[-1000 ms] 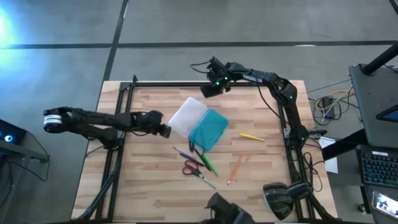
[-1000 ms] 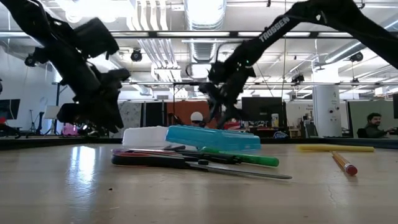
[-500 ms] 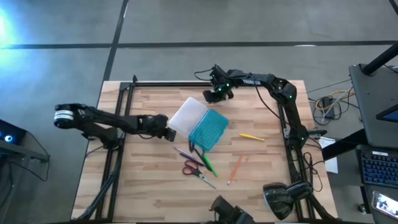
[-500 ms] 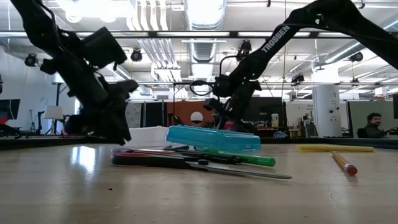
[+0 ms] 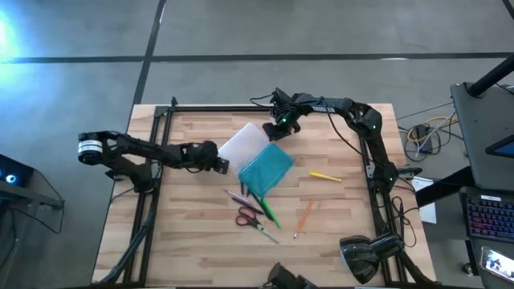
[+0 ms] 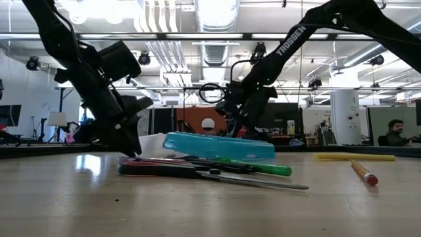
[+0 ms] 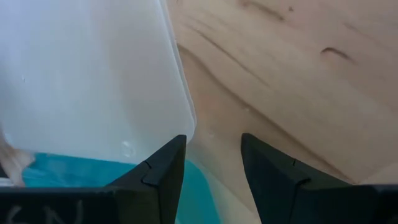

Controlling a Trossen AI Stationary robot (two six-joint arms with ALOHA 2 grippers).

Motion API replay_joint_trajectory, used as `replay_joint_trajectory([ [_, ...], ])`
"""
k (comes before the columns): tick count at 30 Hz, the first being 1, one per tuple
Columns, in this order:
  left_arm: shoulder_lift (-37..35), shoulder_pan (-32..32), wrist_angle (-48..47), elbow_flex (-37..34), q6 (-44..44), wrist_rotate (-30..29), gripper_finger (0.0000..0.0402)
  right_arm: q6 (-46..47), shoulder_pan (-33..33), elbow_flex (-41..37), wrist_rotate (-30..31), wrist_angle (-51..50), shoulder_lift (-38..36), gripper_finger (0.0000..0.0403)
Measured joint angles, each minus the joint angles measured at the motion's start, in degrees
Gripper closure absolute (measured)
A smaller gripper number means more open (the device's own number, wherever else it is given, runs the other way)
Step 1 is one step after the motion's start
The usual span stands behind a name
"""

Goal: Pick & place school supplies into a supply box
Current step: Prepare the blue supply box

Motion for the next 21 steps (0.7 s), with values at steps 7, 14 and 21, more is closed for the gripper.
replay_joint_trajectory([
  [7,-0.1,0.3,-0.9,-0.4,0.6,0.6,0.0326,-1.4,0.1,0.1,-3.1,-0.1,-0.9,0.0248],
  [14,-0.1,0.3,-1.4,-0.4,2.1,1.1,0.0326,-2.7,-0.6,0.7,-6.1,2.3,-6.2,0.0248],
  [21,0.0,0.4,-1.0,-0.3,4.1,1.3,0.0326,-2.8,0.6,0.8,-11.7,5.5,-11.1,0.0248],
])
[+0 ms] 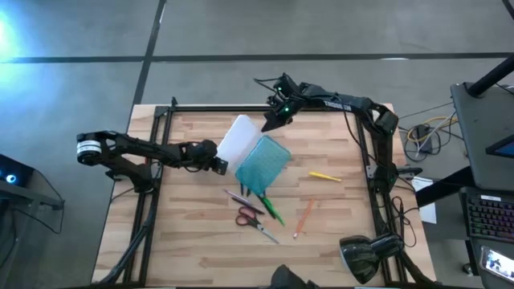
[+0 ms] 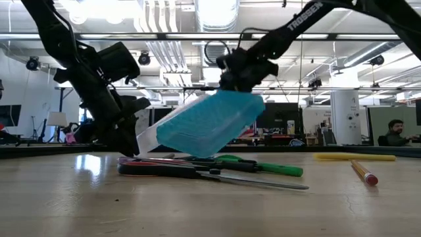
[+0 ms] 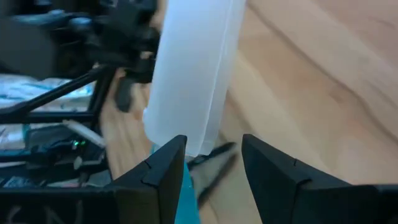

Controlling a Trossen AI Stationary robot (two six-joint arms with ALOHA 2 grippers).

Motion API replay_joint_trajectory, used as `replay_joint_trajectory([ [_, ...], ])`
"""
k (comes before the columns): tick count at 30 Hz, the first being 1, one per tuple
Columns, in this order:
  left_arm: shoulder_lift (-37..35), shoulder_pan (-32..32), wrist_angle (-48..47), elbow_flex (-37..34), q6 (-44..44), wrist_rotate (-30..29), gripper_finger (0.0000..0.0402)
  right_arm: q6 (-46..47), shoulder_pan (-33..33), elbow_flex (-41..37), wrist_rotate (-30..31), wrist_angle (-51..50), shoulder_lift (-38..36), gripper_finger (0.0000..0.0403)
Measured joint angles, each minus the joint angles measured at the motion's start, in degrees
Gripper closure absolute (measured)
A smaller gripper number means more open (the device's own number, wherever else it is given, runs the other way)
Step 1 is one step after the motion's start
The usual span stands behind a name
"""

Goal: Pick & place school supplies into a supply box
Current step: Prepare the blue supply box

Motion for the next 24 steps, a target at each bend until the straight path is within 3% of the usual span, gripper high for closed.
replay_joint_trajectory([
  [9,0.3,0.1,1.7,1.0,0.1,-1.0,0.0325,6.9,7.1,0.1,-4.4,11.5,-2.2,0.0248],
  [17,-1.4,0.0,0.1,1.0,-0.3,0.8,0.0325,10.8,12.8,0.0,-3.9,21.5,-2.1,0.0248],
  [24,-6.7,-0.1,-1.5,1.0,0.6,1.4,0.0325,21.6,14.2,0.3,-2.1,39.5,0.1,0.0248],
])
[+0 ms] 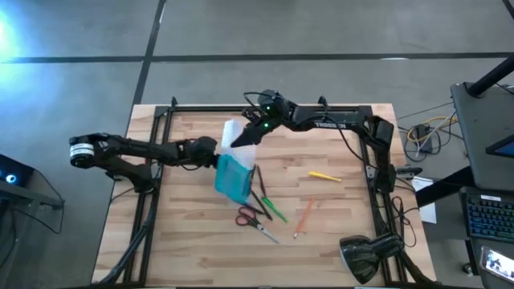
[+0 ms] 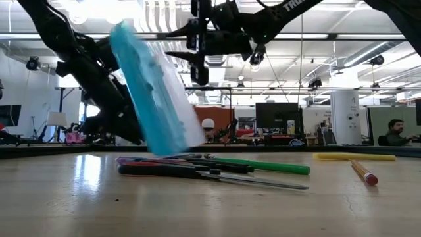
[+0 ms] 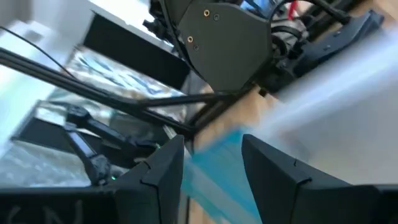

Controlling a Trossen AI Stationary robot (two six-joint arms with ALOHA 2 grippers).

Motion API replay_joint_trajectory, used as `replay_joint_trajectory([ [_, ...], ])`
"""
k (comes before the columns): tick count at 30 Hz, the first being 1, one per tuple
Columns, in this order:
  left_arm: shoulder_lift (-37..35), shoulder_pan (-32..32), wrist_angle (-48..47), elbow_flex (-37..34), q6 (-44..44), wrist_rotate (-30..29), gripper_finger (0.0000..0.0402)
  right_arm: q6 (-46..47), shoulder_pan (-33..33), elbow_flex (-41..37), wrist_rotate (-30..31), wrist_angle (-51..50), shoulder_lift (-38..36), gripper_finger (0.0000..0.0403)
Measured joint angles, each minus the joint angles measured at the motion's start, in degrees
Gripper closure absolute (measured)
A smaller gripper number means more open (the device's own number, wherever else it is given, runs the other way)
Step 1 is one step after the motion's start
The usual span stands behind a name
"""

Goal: Pick & place school supplies into a supply box
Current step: Prepare the blue supply box

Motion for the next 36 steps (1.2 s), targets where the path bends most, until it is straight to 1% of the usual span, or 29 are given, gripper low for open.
replay_joint_trajectory([
  [3,-2.8,0.0,-5.1,0.0,0.2,-0.1,0.0325,0.8,0.5,1.3,0.1,0.0,1.4,0.0248],
  [10,-11.9,0.0,-27.2,-0.2,0.8,-4.1,0.0325,-3.1,-0.6,1.6,4.1,-2.4,2.1,0.0248],
  [14,-18.6,0.0,-33.1,-0.2,0.6,-6.1,0.0325,-4.9,-2.8,1.6,4.5,-6.1,1.2,0.0248],
  [16,-21.5,0.0,-33.3,-0.2,-0.2,-6.2,0.0325,-6.7,-4.0,1.6,5.3,-11.2,0.2,0.0248],
  [17,-23.0,0.0,-33.3,-0.2,-0.4,-6.2,0.0325,-8.2,-4.7,1.6,7.3,-14.7,-0.4,0.0248],
  [18,-24.1,0.0,-33.1,-0.2,-0.9,-6.2,0.0325,-10.2,-5.5,1.6,9.8,-19.5,-1.3,0.0248],
  [21,-26.9,0.0,-31.0,-0.2,-1.9,-6.0,0.0326,-16.4,-7.3,1.6,21.9,-34.0,-2.7,0.0248],
  [22,-27.6,0.0,-30.0,-0.2,-2.0,-5.9,0.0326,-17.8,-7.9,1.6,24.6,-38.8,-2.8,0.0248],
  [25,-28.6,0.0,-25.3,-0.2,-2.1,-5.7,0.0326,-20.4,-9.7,1.5,27.8,-47.3,-2.2,0.0248],
  [28,-28.1,0.0,-21.5,-0.2,-3.2,-5.2,0.0326,-21.0,-10.4,0.8,34.2,-50.8,-1.0,0.0248],
  [30,-27.4,0.0,-21.4,-0.2,-3.6,-4.2,0.0326,-21.4,-10.3,0.2,39.8,-52.5,0.0,0.0252],
  [31,-26.9,0.0,-21.5,-0.2,-3.7,-3.4,0.0326,-21.9,-10.3,0.0,41.2,-53.3,0.4,0.0255],
  [33,-25.7,0.0,-22.4,-0.2,-4.3,-1.6,0.0326,-23.3,-10.4,-0.7,41.9,-55.1,1.1,0.0267],
  [36,-23.6,-0.1,-23.2,-0.2,-4.6,0.7,0.0326,-24.3,-10.3,-1.9,42.1,-56.3,1.9,0.0296],
])
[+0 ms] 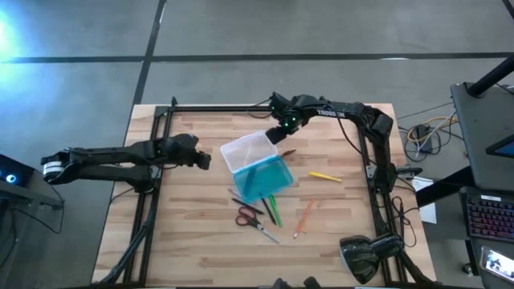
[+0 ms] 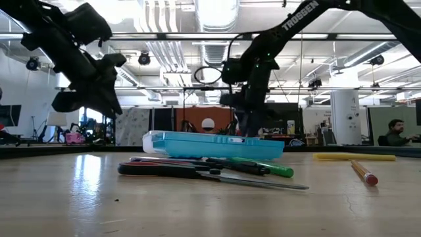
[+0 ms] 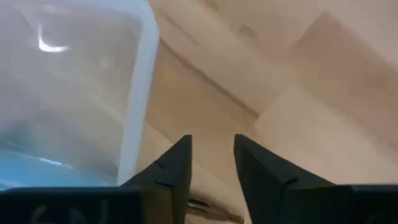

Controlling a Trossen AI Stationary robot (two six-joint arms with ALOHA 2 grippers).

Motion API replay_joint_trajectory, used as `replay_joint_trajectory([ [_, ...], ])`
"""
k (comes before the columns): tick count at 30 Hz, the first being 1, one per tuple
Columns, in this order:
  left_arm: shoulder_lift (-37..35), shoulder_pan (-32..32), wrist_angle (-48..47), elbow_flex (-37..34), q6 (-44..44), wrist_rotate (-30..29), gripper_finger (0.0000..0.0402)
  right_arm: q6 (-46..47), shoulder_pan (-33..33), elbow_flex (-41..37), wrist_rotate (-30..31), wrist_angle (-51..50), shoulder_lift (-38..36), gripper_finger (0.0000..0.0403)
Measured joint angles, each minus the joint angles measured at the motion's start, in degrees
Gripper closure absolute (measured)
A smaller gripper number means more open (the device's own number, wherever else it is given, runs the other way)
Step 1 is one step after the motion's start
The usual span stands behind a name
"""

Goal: Pick & place school supplies into a supply box
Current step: Prepare the blue supply box

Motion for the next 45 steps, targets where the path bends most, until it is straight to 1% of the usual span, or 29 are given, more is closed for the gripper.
replay_joint_trajectory([
  [4,2.9,0.0,-0.7,0.0,-0.2,1.4,0.0326,-0.2,0.2,-0.4,-1.4,0.8,0.7,0.0337],
  [7,5.3,0.0,-0.7,-0.1,-0.1,1.5,0.0326,0.1,0.5,-0.4,-5.8,3.6,1.5,0.0357],
  [10,7.4,0.0,-0.7,-0.1,-0.1,1.5,0.0326,1.7,1.4,0.7,-10.5,7.7,2.9,0.0364],
  [12,8.4,0.0,-0.7,-0.1,-0.1,1.6,0.0326,2.3,2.2,2.3,-15.5,10.9,4.2,0.0363],
  [16,9.8,0.0,-0.6,-0.1,-0.1,1.6,0.0326,1.9,4.1,6.2,-30.2,18.7,6.3,0.0362],
  [17,9.9,0.0,-0.7,-0.1,-0.1,1.7,0.0326,1.6,4.6,7.3,-32.1,20.5,6.3,0.0363],
  [18,10.0,0.0,-0.7,-0.2,-0.1,1.8,0.0326,1.5,5.0,8.3,-32.7,22.0,6.3,0.0363],
  [19,9.9,0.0,-0.6,-0.2,-0.2,1.9,0.0326,1.5,5.5,9.4,-31.5,22.7,6.3,0.0364],
  [20,9.7,0.0,-0.6,-0.2,-0.2,1.9,0.0326,1.5,5.7,10.7,-28.4,22.3,6.3,0.0364],
  [23,8.6,-0.1,0.1,-0.2,-0.4,2.2,0.0326,0.6,5.4,14.2,-18.4,16.8,6.0,0.0364],
  [25,7.9,-0.1,2.2,-0.2,0.2,3.1,0.0326,-2.0,4.8,16.4,-15.3,12.4,6.0,0.0364],
  [28,7.7,-0.4,7.6,-0.2,4.2,4.8,0.0326,-5.0,4.2,18.6,-14.7,6.4,5.7,0.0364],
  [31,8.8,-0.4,11.4,-0.2,8.5,6.0,0.0326,-5.8,4.2,19.1,-11.9,2.3,5.7,0.0364],
  [33,10.2,-0.4,12.8,-0.2,9.9,6.5,0.0326,-6.6,4.2,19.1,-10.8,1.6,5.7,0.0364],
  [37,12.4,-0.7,15.2,0.6,13.5,8.6,0.0326,-6.3,4.2,17.6,-10.7,0.9,5.3,0.0364],
  [41,15.8,-0.8,13.4,2.0,23.6,9.0,0.0326,-6.3,4.4,16.8,-10.6,-0.6,5.3,0.0364],
  [45,20.9,-0.8,11.8,4.1,34.6,9.0,0.0326,-6.6,4.3,16.4,-10.3,-0.9,5.2,0.0364],
])
